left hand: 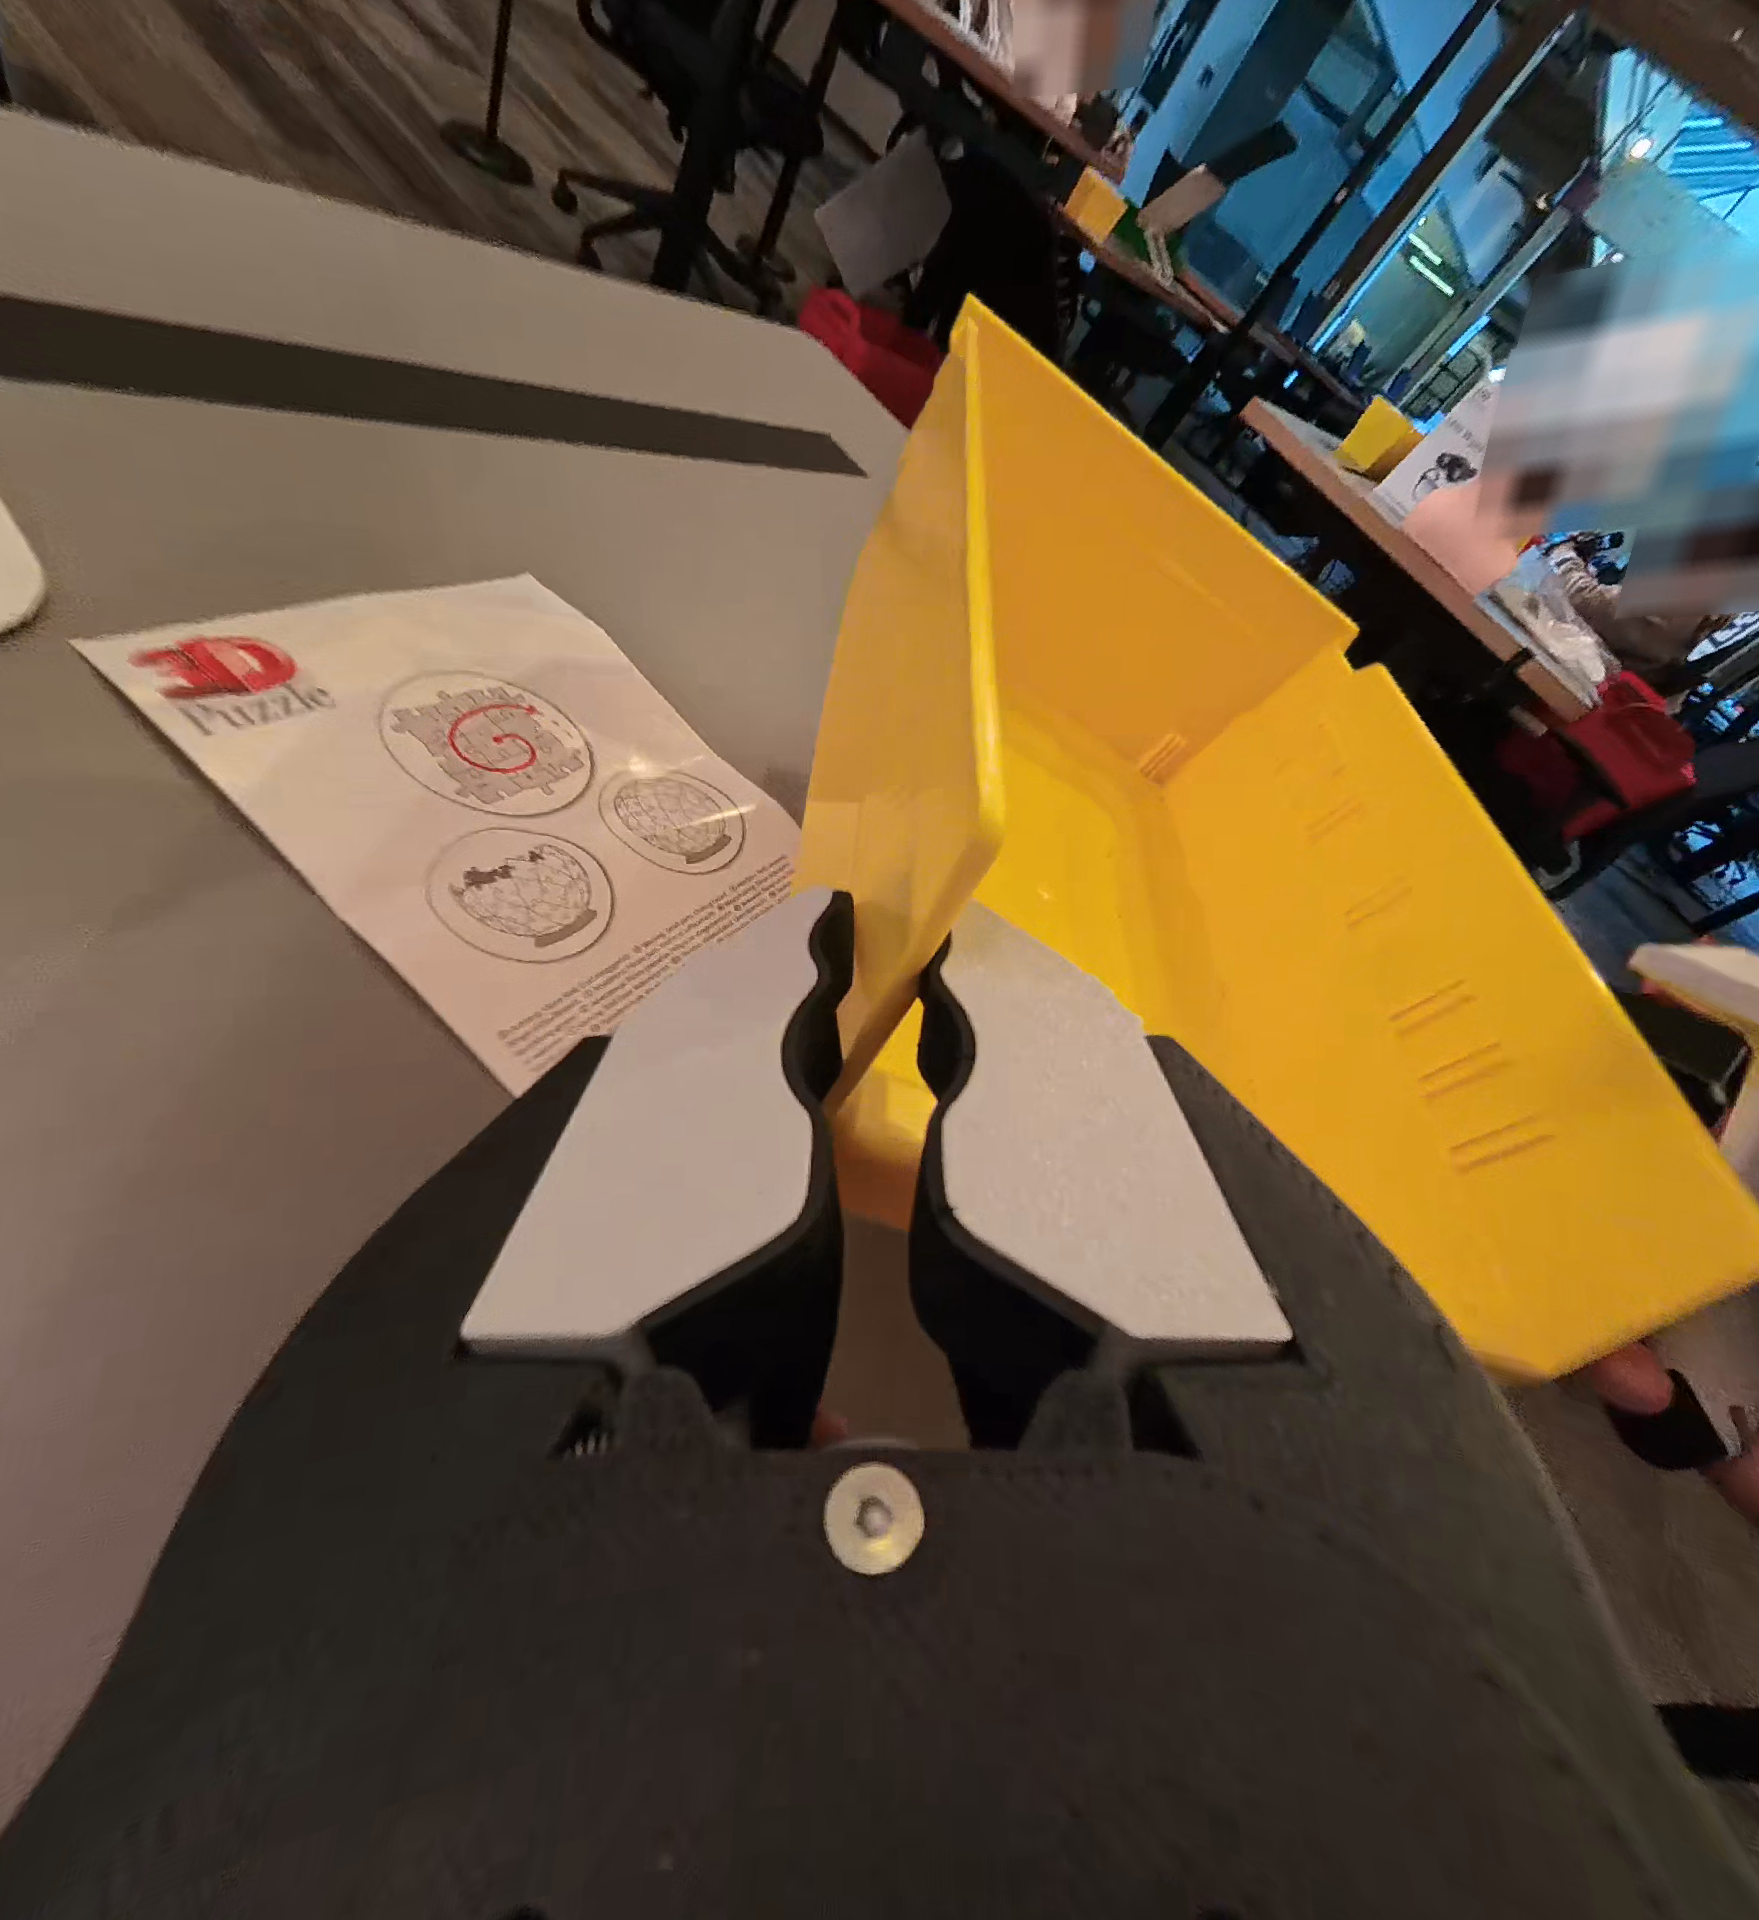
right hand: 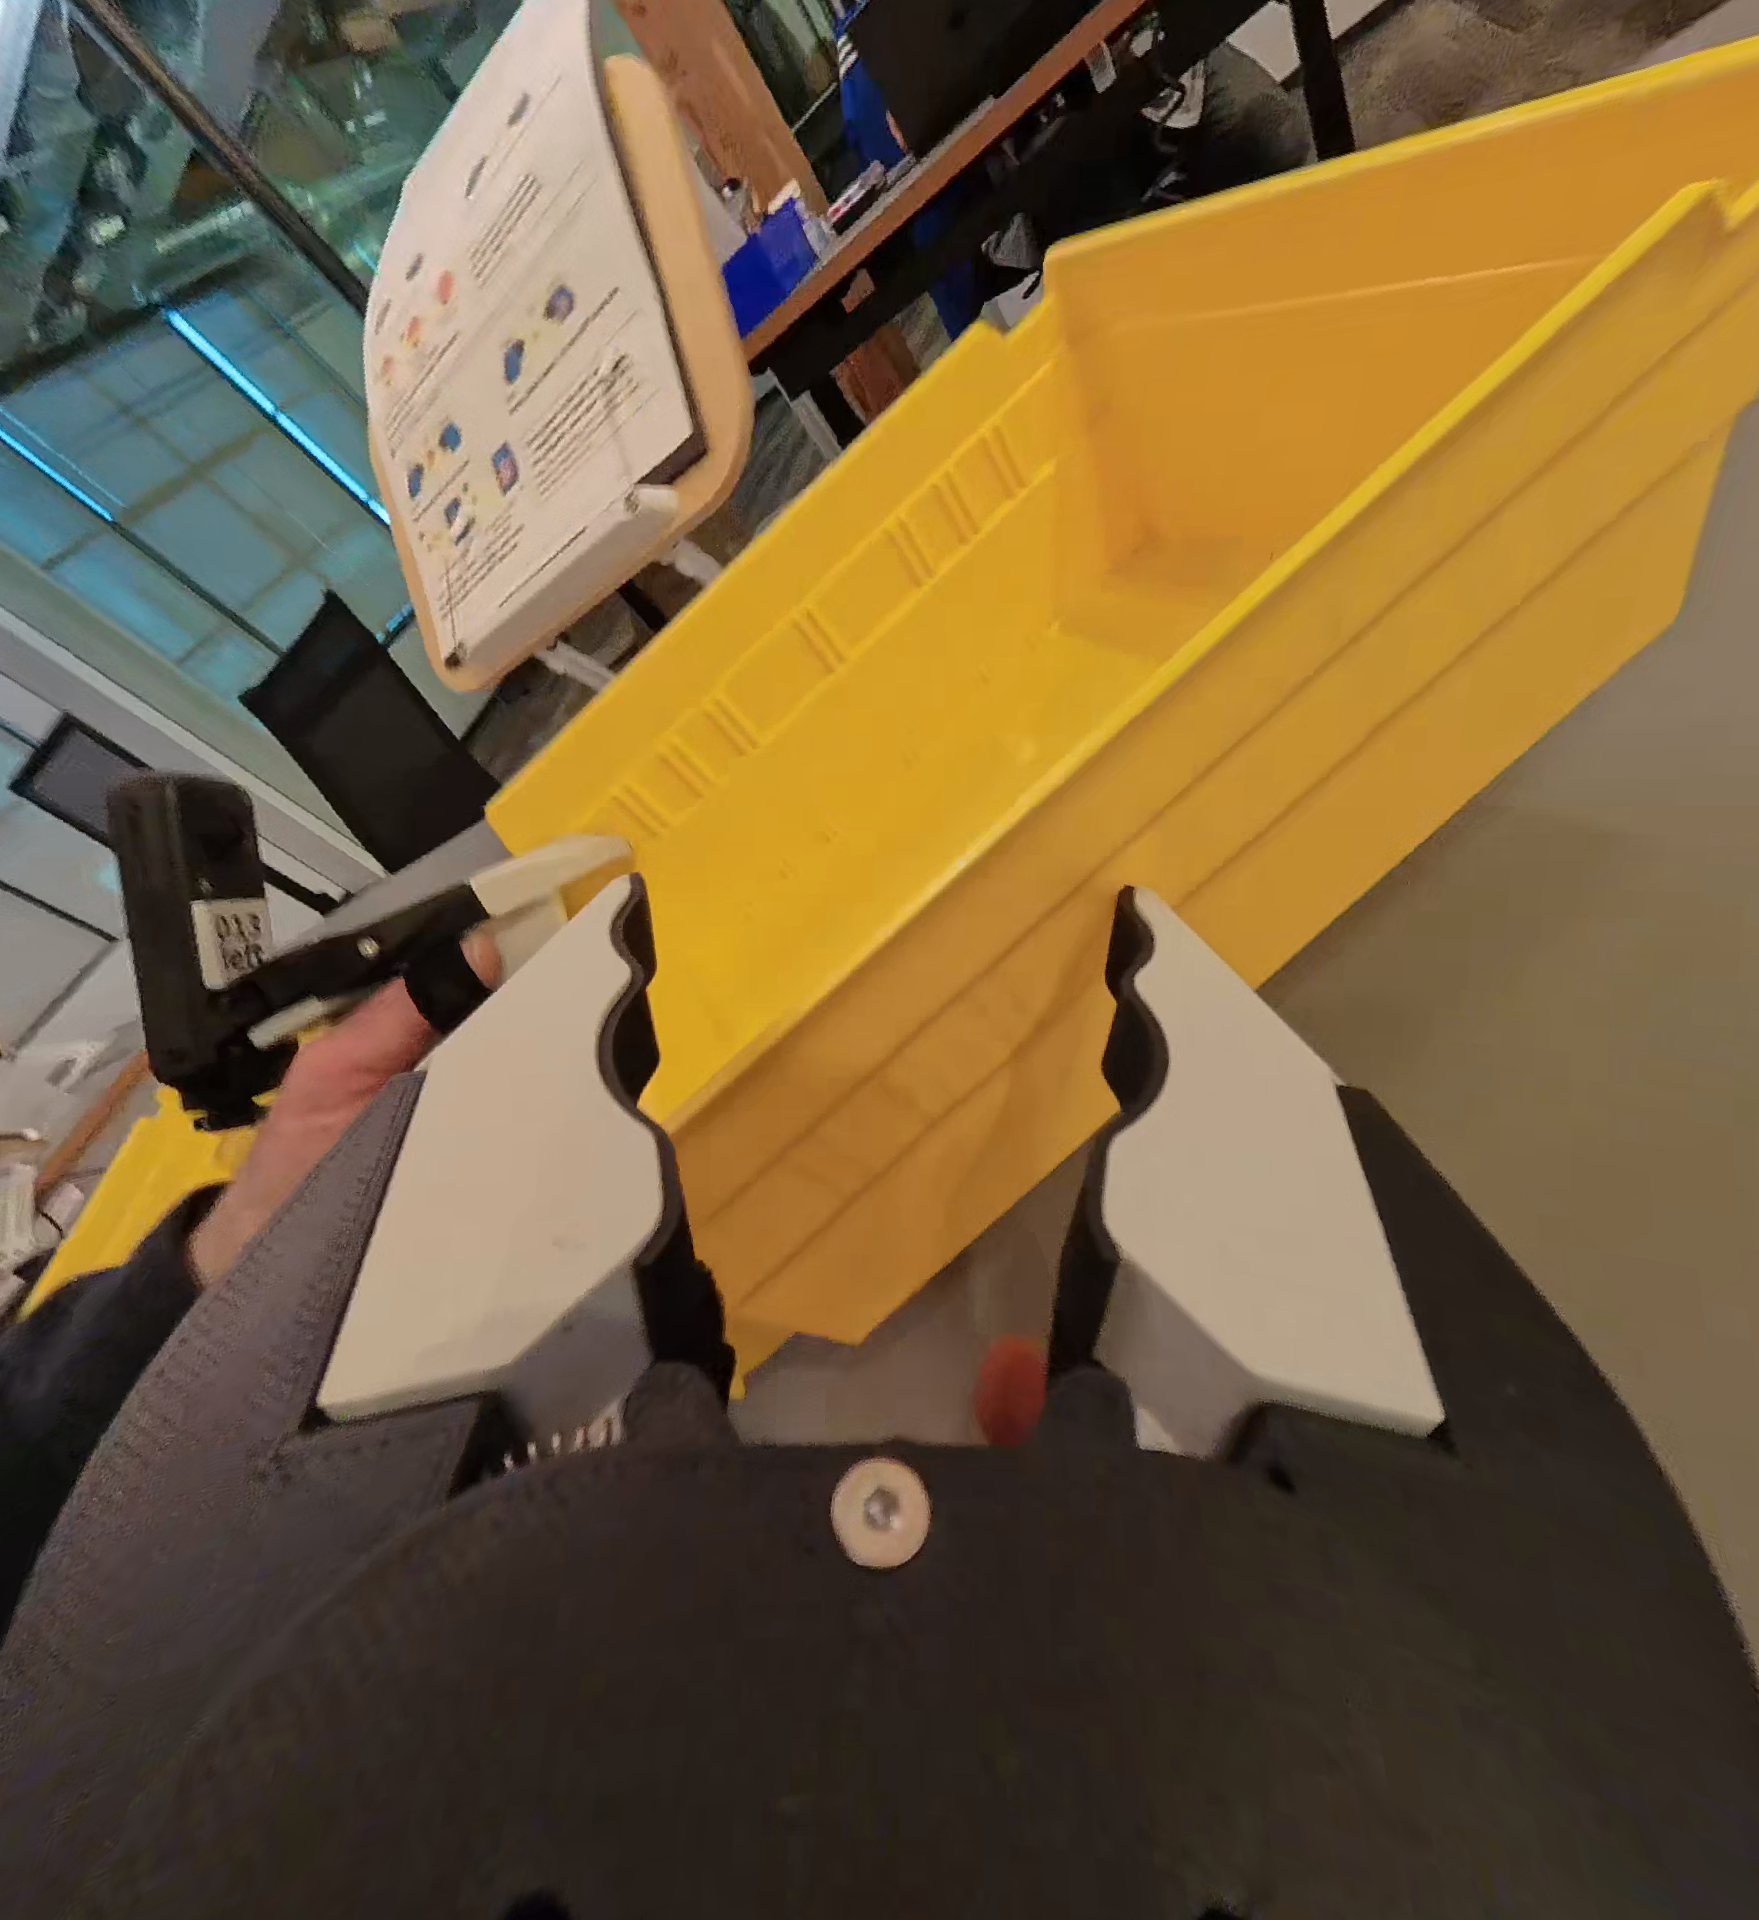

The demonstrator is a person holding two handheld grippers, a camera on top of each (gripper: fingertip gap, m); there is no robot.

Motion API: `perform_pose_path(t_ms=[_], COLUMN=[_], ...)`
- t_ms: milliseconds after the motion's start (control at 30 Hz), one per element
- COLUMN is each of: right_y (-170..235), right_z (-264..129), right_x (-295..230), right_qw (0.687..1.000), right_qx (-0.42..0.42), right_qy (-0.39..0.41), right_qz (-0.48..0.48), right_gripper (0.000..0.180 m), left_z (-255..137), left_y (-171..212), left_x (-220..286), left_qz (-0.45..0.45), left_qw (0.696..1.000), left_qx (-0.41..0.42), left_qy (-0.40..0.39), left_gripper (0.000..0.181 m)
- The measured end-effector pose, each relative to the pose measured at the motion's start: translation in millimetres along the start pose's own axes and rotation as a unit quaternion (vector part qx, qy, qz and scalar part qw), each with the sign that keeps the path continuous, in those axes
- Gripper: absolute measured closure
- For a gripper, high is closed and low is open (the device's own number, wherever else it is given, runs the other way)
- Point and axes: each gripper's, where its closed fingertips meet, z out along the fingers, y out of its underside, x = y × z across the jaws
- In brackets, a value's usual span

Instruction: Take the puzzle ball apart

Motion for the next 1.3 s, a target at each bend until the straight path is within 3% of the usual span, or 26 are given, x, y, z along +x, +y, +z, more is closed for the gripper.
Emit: perform_pose_path(t_ms=[267,500,733,833,900,1000,1133,1200,1300], right_y=[-35.5,-65.7,-99.4,-110.7,-114.8,-131.1,-138.3,-131.7,-121.5], right_z=[3.2,15.5,61.6,84.5,95.0,94.2,72.6,65.5,62.3], right_x=[77.7,151.5,189.6,197.6,200.5,196.0,192.6,184.8,171.6], right_qw=[0.995,0.990,0.976,0.970,0.968,0.976,0.969,0.962,0.950], right_qx=[-0.067,-0.141,-0.191,-0.211,-0.218,-0.175,-0.141,-0.137,-0.136], right_qy=[-0.047,0.008,0.031,0.028,0.022,0.021,0.064,0.070,0.071], right_qz=[0.051,0.007,-0.095,-0.121,-0.122,-0.131,-0.194,-0.225,-0.272], right_gripper=[0.100,0.162,0.166,0.171,0.168,0.160,0.146,0.137,0.132], left_z=[49.2,81.5,121.9,137.4,140.5,105.7,-9.4,-81.6,-211.1], left_y=[31.1,70.6,60.2,50.8,45.5,26.4,-7.0,-24.0,-44.6], left_x=[30.8,69.3,68.0,72.0,81.7,97.6,89.7,47.3,-51.3], left_qz=[0.054,0.094,0.082,0.054,0.038,-0.001,0.062,0.108,0.141], left_qw=[0.996,0.985,0.984,0.986,0.985,0.986,0.989,0.993,0.977], left_qx=[-0.067,-0.146,-0.160,-0.158,-0.161,-0.126,-0.064,-0.038,-0.022], left_qy=[-0.007,0.017,0.007,0.018,0.049,0.109,0.117,0.035,-0.160], left_gripper=[0.168,0.155,0.147,0.123,0.093,0.091,0.089,0.089,0.090])
